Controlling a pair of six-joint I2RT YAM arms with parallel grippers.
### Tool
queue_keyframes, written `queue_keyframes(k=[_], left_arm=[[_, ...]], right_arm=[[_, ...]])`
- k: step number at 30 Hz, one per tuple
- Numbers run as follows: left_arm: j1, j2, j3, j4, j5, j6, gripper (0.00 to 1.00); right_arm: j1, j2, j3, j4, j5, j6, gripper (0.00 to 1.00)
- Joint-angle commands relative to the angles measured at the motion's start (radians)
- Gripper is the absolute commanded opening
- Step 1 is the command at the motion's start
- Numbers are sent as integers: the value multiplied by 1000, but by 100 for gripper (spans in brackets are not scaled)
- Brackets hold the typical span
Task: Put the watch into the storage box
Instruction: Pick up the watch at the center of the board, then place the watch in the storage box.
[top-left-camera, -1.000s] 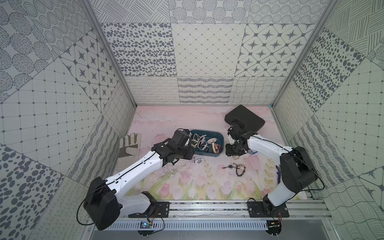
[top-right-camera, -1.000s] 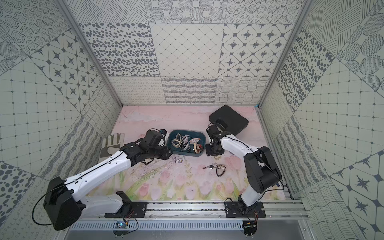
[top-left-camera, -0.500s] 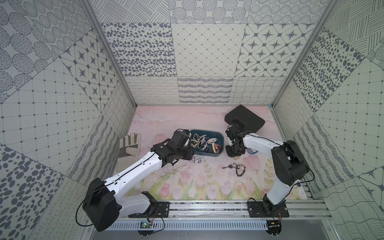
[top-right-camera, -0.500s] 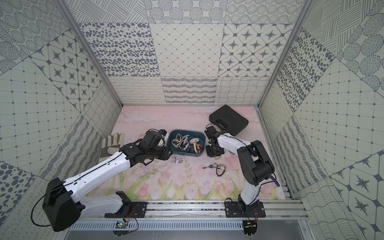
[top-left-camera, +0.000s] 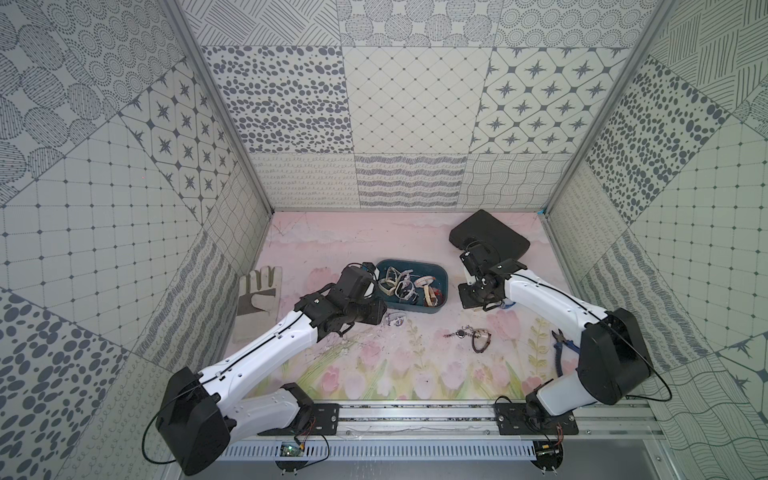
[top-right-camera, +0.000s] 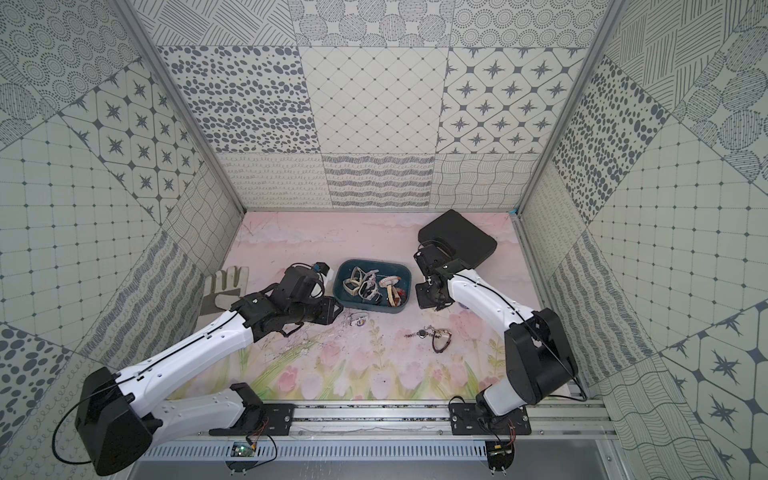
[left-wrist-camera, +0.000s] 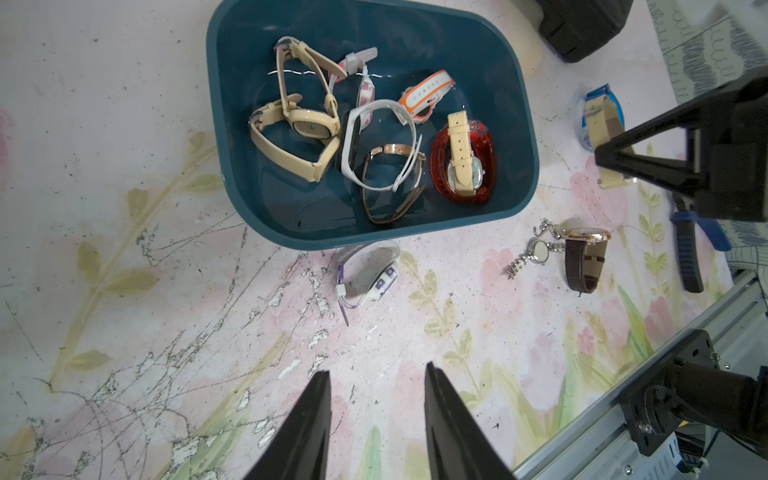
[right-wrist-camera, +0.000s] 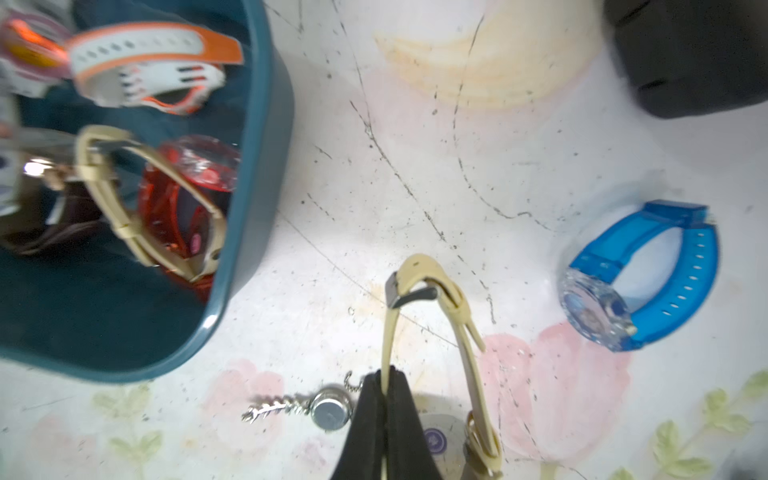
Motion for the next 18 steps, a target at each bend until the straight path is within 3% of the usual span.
queue_keyframes(k=[1, 11, 18], left_arm=[[5, -38, -27, 7, 10, -21, 42], [4, -69, -38, 4, 11, -27, 42], [3, -115, -55, -6, 3, -32, 42]], right_arm=[[35, -47, 87, -47, -13, 8, 0], [205, 218, 387, -55, -121, -16, 0], [273, 392, 497, -47, -149, -42, 0]])
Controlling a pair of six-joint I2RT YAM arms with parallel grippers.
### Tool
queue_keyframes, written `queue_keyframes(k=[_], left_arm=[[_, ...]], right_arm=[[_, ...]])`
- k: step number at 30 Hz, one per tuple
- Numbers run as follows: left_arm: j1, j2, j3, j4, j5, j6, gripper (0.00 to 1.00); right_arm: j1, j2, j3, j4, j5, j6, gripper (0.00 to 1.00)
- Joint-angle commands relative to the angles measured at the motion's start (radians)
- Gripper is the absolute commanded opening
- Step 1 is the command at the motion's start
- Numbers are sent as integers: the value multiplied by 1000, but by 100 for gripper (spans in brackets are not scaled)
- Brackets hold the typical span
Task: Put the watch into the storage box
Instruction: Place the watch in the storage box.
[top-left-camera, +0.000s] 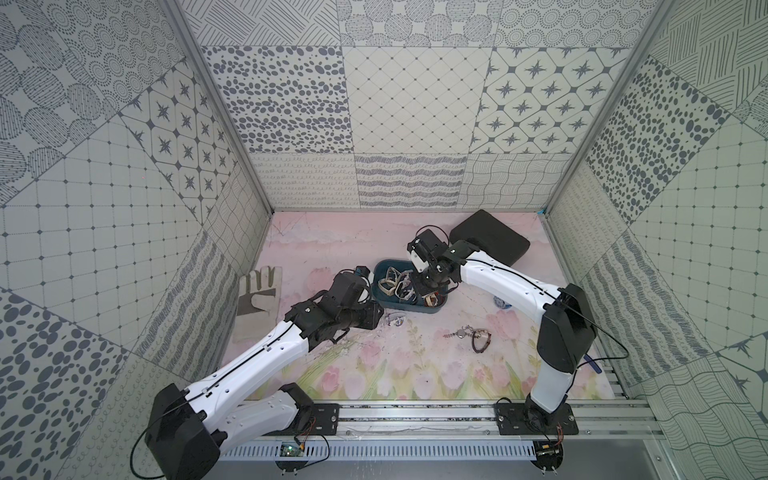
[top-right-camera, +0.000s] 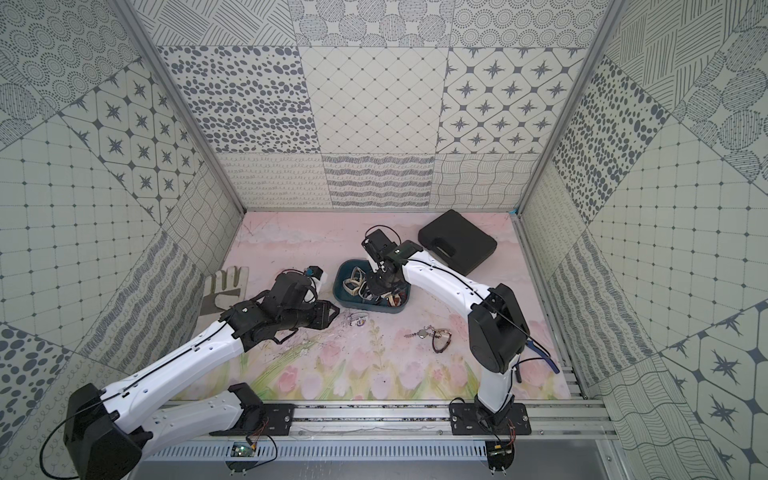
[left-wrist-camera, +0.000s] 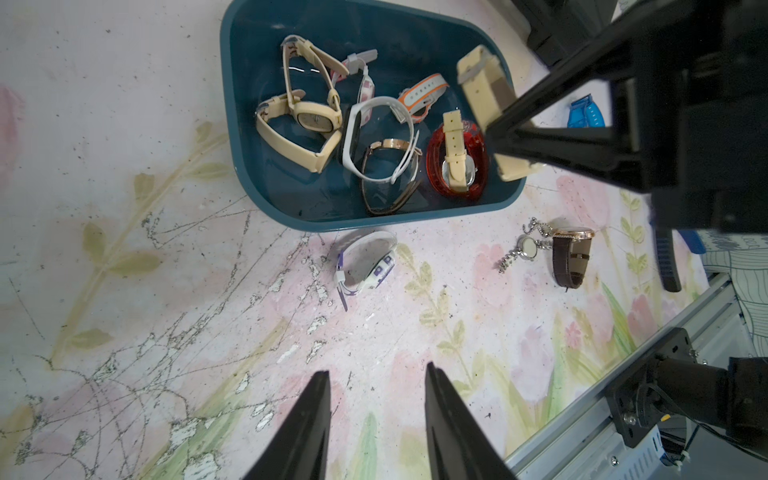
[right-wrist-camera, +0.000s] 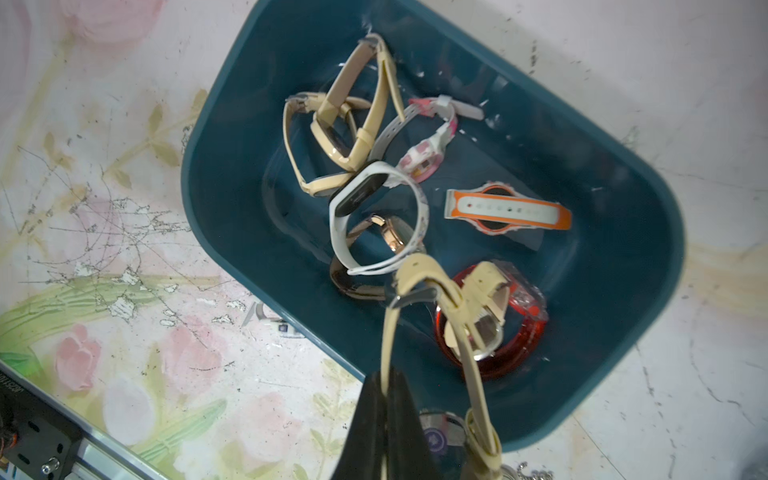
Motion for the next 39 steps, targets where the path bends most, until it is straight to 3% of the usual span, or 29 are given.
queue_keyframes(k=[1, 16, 39], left_arm=[[3, -29, -8, -6, -1, -7, 42], [3, -29, -10, -5, -2, -5, 43], [2, -20, -14, 1, -2, -2, 43]], right_arm=[[21, 54, 54, 1, -12, -29, 0], [17, 94, 9, 12, 51, -51, 0], [-3, 130, -72, 64, 27, -90, 0]])
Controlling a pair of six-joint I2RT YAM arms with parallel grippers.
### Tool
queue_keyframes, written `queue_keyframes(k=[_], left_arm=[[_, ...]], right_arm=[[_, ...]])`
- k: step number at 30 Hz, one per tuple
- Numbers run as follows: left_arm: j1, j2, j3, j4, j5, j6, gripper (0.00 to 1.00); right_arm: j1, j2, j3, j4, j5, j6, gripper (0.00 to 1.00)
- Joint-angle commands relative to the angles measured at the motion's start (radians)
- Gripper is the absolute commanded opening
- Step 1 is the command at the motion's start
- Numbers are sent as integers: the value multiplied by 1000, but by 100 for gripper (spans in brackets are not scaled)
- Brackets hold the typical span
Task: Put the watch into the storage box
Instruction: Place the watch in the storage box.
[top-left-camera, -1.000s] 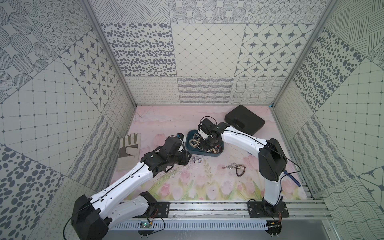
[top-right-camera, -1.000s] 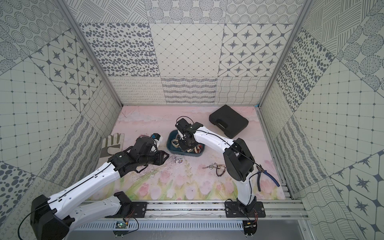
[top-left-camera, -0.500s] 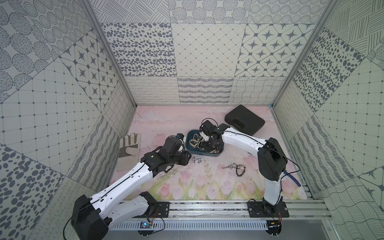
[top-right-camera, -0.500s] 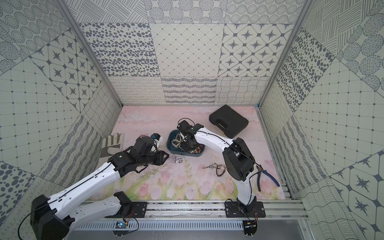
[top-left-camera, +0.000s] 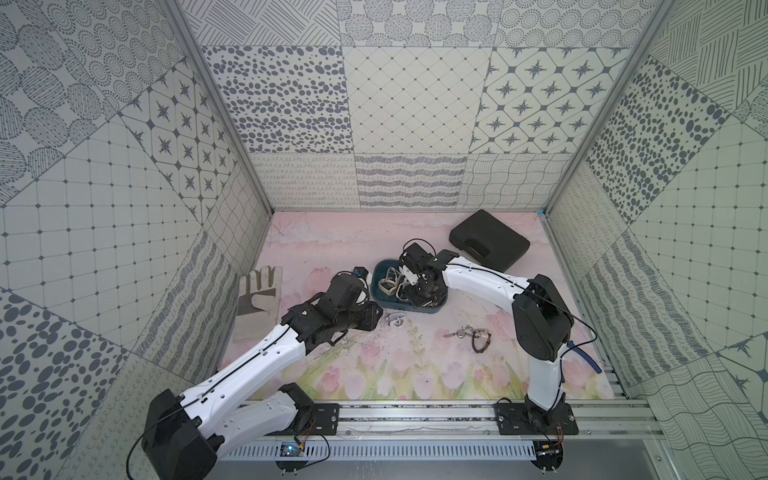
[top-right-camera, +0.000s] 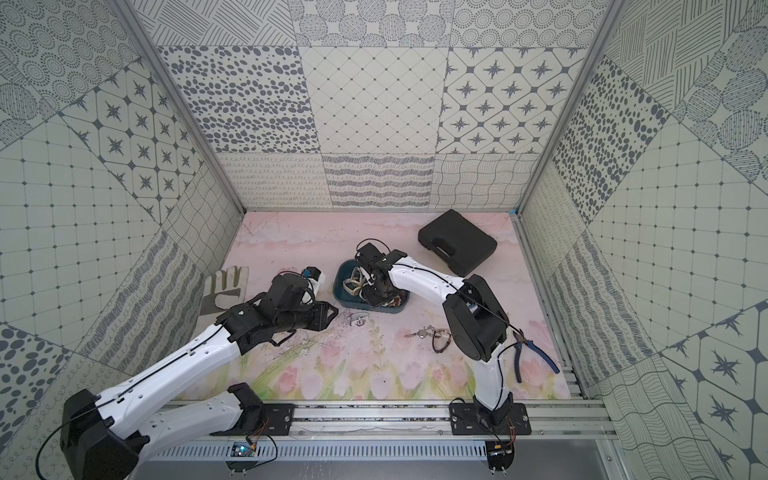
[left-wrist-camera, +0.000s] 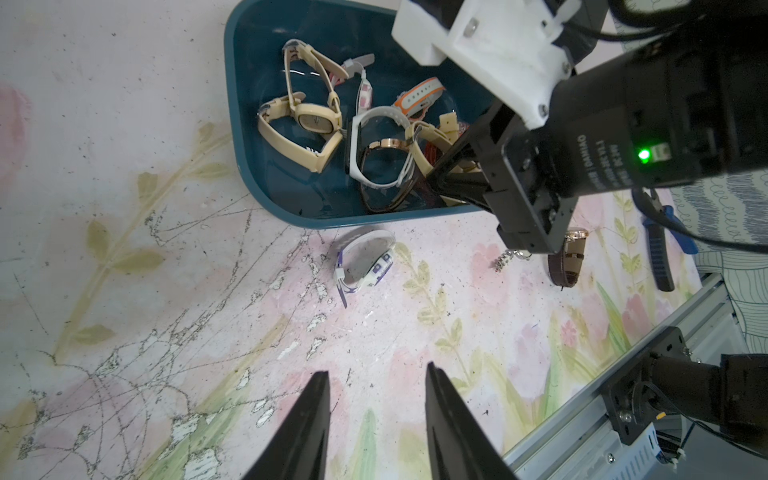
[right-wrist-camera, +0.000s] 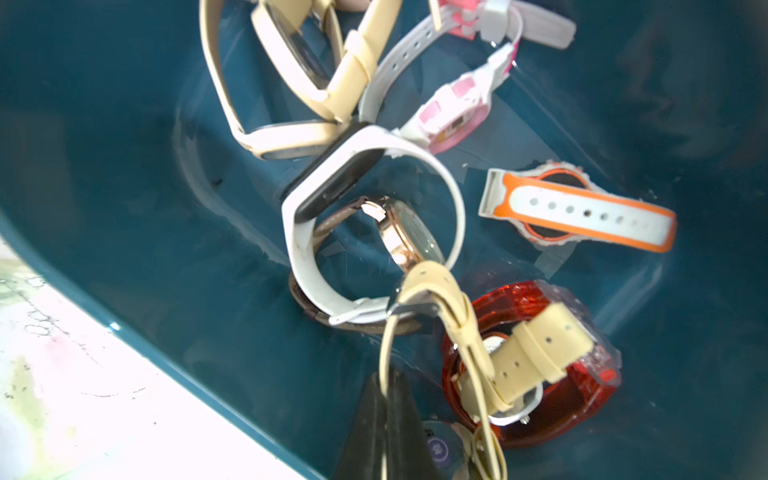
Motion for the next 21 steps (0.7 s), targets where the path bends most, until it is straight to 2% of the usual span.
queue_keyframes(k=[1, 11, 16, 18, 21], left_arm=[[3, 3, -6, 3, -2, 0, 43], [2, -7, -8, 1, 3, -3, 43], [2, -6, -7, 2, 5, -2, 43], [3, -8, -8, 1, 7, -2, 43], [2, -11, -8, 0, 6, -2, 43]], right_arm=[[-11, 27, -22, 21, -10, -12, 0], [-37, -6, -32, 40, -69, -6, 0], [-40, 22, 4, -12, -57, -13, 0], [-43, 27, 4, -15, -65, -17, 3], [-43, 22, 3, -21, -65, -15, 14]])
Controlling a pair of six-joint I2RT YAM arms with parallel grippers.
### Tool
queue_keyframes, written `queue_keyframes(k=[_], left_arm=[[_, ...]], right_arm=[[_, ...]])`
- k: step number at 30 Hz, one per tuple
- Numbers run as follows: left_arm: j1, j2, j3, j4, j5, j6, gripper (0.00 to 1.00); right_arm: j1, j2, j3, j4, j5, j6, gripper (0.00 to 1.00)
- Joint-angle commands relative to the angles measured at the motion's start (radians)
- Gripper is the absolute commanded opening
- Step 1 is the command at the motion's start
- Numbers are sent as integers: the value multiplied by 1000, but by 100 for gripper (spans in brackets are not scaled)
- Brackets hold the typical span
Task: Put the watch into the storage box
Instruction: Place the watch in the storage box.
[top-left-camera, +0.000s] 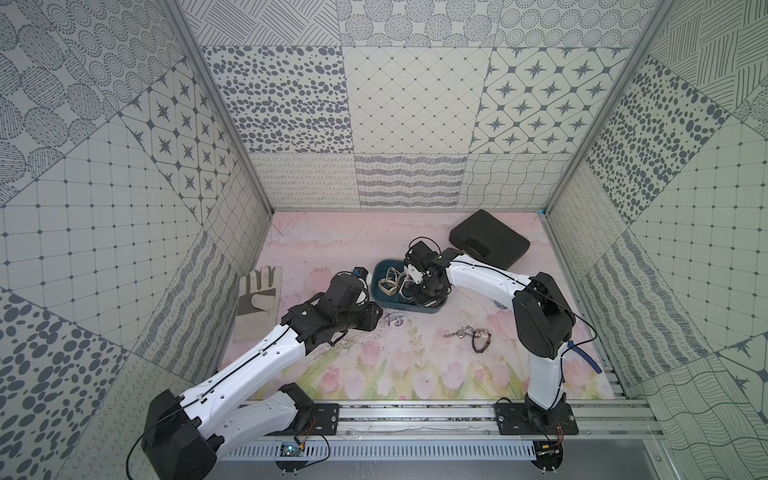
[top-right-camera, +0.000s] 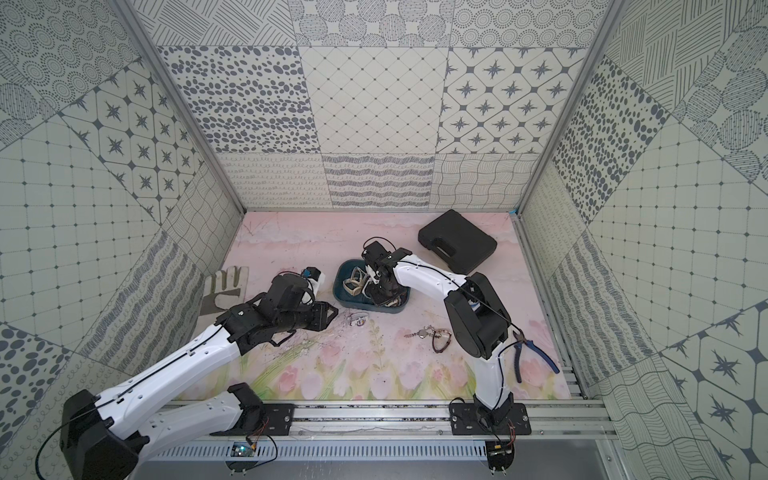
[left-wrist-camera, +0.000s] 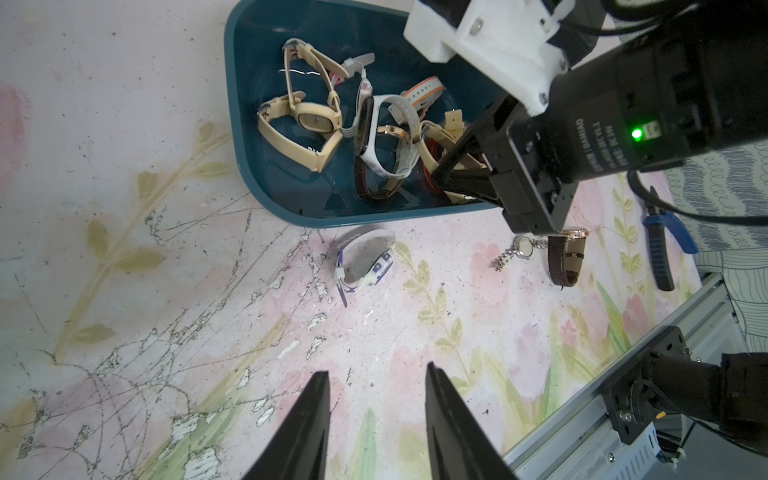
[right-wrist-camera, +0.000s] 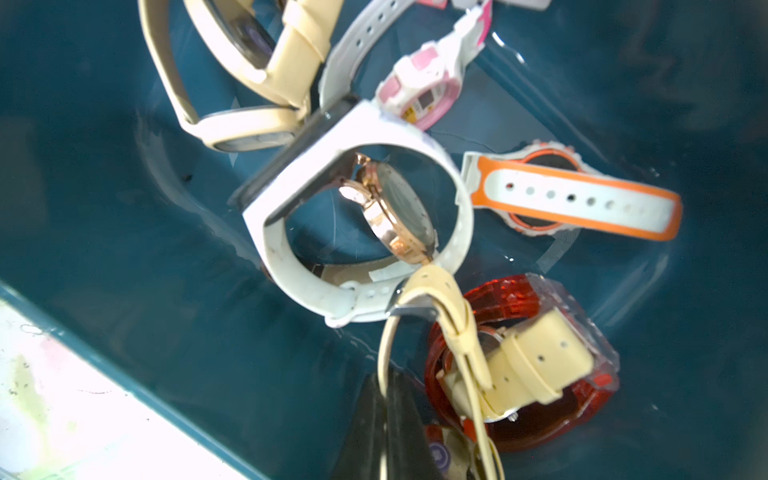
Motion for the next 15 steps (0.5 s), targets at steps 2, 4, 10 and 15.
queue_keyframes(k=[2, 4, 10, 15], left_arm=[[2, -9, -5, 0, 3, -2, 43], [2, -8, -4, 1, 3, -2, 43], [2, -3, 0, 4, 5, 1, 43], [4, -2, 0, 4, 9, 1, 43]], right_arm=[[-3, 1, 14, -4, -8, -8, 24], [-2, -17, 12, 2, -10, -6, 30], [-2, -59, 14, 1, -5, -3, 35], [-2, -98, 19, -16, 3, -4, 36]])
